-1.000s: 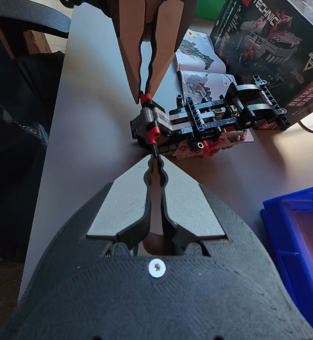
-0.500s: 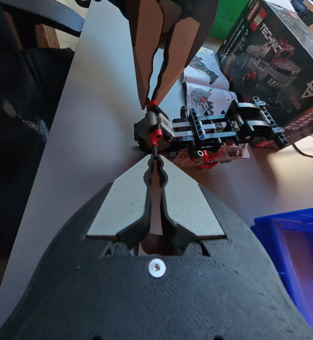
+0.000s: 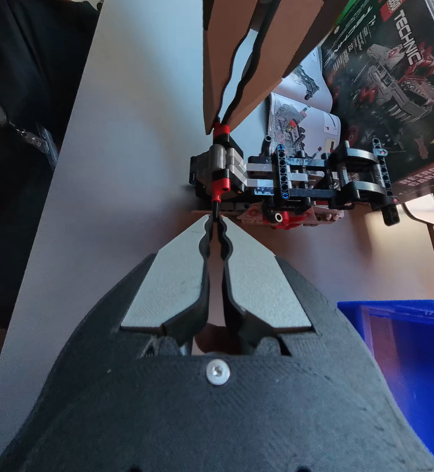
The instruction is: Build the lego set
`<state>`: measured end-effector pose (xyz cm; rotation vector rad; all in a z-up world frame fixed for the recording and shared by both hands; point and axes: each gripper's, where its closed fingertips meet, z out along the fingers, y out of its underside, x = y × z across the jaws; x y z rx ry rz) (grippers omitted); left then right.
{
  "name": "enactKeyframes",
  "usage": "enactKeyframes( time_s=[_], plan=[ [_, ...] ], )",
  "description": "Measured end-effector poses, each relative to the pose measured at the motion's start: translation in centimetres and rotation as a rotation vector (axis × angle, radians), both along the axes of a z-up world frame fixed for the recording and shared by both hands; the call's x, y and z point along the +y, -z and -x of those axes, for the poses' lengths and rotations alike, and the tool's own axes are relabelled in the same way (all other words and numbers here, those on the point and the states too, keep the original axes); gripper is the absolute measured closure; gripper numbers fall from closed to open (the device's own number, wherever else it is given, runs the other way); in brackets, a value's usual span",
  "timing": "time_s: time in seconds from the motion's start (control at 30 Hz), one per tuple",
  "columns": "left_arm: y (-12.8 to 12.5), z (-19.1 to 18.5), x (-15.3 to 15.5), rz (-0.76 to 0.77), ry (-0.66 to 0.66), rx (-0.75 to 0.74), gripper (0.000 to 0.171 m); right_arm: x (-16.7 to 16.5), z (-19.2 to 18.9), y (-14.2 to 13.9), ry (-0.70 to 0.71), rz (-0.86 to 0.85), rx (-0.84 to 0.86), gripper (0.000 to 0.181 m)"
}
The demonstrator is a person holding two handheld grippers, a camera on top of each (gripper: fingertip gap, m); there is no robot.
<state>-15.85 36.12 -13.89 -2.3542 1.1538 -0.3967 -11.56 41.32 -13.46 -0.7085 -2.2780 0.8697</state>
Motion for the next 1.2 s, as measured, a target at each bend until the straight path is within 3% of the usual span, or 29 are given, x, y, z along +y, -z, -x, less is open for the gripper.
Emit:
enactKeyframes(
  time_s=[0.63,0.8,0.87,0.93,1.13,1.2],
  plan=[
    [0.0,0.0,0.0,0.02,0.003,0.046,0.17,-0.2,0.2,0.0,-0.018,-0.021,0.024,0.181],
    [-0.6,-0.1,0.5,-0.057,-0.02,0.005,0.168,0.5,0.1,-0.7,0.032,0.109,0.059,0.175],
    [-1.2,0.6,0.3,-0.078,-0.04,0.008,0.146,0.9,0.0,-1.4,0.055,0.189,0.113,0.169],
    [-1.9,1.2,-0.6,-0.072,-0.048,-0.007,0.141,1.2,-0.5,-1.3,0.079,0.26,0.098,0.16],
    [-2.7,3.1,-1.9,-0.136,-0.145,-0.052,0.157,1.5,-0.7,-1.3,0.125,0.394,0.123,0.156],
    [-2.2,3.1,-1.4,-0.148,-0.166,-0.062,0.154,0.8,-0.6,-1.4,0.108,0.428,0.109,0.152]
  ],
)
